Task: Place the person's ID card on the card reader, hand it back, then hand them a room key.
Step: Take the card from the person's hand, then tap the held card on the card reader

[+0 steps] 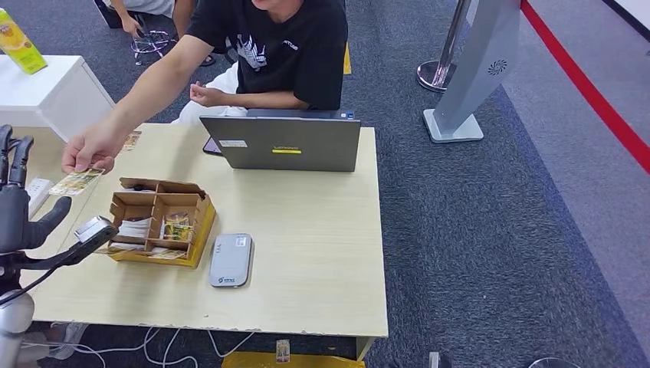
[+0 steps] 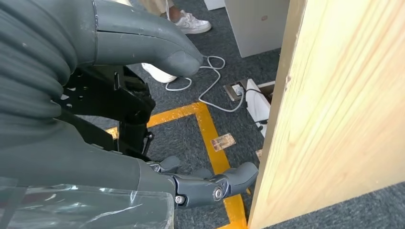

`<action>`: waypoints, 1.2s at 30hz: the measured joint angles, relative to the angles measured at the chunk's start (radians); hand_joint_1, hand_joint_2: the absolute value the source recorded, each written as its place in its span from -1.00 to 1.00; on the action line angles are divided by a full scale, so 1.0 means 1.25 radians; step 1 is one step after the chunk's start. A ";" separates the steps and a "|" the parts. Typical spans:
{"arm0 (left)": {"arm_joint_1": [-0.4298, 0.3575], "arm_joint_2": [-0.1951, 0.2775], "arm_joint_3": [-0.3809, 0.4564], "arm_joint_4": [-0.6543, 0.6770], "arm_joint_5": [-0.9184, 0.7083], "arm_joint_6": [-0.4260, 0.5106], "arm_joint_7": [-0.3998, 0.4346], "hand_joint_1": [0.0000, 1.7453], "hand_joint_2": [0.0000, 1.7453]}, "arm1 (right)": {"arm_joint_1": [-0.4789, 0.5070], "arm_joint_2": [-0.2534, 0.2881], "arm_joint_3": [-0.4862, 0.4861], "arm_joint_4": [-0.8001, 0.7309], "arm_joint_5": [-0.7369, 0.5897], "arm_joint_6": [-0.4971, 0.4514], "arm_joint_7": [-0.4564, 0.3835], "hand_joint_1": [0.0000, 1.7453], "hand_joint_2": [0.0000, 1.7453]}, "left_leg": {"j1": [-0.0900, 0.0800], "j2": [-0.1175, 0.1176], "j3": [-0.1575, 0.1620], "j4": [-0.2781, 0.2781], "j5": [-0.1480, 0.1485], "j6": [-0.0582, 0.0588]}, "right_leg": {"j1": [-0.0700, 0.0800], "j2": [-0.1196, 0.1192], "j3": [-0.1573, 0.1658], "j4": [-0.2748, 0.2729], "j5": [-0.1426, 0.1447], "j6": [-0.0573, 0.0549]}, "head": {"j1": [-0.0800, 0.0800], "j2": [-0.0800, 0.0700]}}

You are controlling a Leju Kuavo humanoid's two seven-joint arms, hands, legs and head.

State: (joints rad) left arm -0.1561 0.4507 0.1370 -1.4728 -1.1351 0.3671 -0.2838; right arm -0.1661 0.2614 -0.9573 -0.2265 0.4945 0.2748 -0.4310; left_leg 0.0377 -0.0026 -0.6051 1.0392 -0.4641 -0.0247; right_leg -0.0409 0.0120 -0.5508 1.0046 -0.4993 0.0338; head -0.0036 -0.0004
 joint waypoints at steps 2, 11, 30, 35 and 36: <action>-0.016 0.012 -0.016 0.008 -0.025 0.008 0.011 -1.00 1.00 | -0.002 0.002 0.003 0.000 0.002 -0.001 0.001 -1.00 1.00 | 0.000 0.001 0.000 0.000 0.000 0.000 | 0.000 0.001 0.000 0.000 0.000 0.000 | 0.000 0.000; -0.083 0.052 -0.095 0.083 -0.139 0.051 0.064 1.00 1.00 | -0.012 0.007 0.012 0.002 0.009 -0.005 0.007 -1.00 1.00 | 0.001 0.001 0.000 0.000 0.000 0.000 | 0.000 0.001 -0.001 0.000 0.001 0.000 | -0.001 0.000; -0.110 0.006 -0.152 0.174 -0.164 0.147 0.081 1.00 1.00 | -0.016 0.009 0.022 0.005 -0.009 -0.005 0.016 -1.00 1.00 | 0.000 0.002 -0.003 0.000 0.000 -0.001 | 0.000 0.002 -0.003 0.000 0.001 -0.001 | -0.001 0.000; -0.071 -0.073 -0.193 0.173 -0.167 0.162 0.055 1.00 1.00 | -0.015 0.009 0.022 0.005 -0.020 -0.005 0.014 -1.00 1.00 | 0.000 0.002 -0.003 0.001 0.000 -0.001 | 0.000 0.002 -0.003 0.000 0.002 -0.001 | -0.001 0.000; -0.063 -0.086 -0.204 0.171 -0.169 0.162 0.053 1.00 1.00 | -0.015 0.009 0.022 0.006 -0.022 -0.005 0.014 -1.00 1.00 | 0.000 0.002 -0.003 0.001 0.000 -0.001 | 0.000 0.002 -0.003 0.000 0.002 -0.001 | -0.001 0.000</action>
State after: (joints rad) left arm -0.2343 0.3433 -0.1178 -1.2589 -1.3468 0.5697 -0.2180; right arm -0.1847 0.2728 -0.9299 -0.2195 0.4670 0.2686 -0.4139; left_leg 0.0374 -0.0006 -0.6083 1.0400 -0.4637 -0.0254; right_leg -0.0412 0.0141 -0.5548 1.0043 -0.4973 0.0330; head -0.0051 -0.0004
